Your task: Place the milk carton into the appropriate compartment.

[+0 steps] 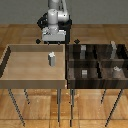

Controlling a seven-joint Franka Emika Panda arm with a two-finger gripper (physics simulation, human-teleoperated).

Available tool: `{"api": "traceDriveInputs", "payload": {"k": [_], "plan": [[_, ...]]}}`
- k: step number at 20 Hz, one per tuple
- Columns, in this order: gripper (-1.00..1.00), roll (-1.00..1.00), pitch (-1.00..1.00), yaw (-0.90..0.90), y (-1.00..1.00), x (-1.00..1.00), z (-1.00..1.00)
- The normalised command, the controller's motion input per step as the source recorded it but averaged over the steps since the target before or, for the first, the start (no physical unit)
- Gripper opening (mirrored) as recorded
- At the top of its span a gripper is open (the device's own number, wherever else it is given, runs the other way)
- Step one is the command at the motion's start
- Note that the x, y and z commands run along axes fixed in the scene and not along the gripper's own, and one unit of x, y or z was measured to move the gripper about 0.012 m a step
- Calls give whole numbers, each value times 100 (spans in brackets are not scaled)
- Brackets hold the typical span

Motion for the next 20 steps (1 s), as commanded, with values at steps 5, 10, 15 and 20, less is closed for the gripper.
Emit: {"api": "traceDriveInputs", "payload": {"k": [5, 10, 15, 20], "plan": [[100, 0, 0, 0, -60, 0, 0], [100, 0, 0, 0, -20, 20, 0], [100, 0, 0, 3, 0, 80, 0], [100, 0, 0, 9, 0, 0, 0]]}}
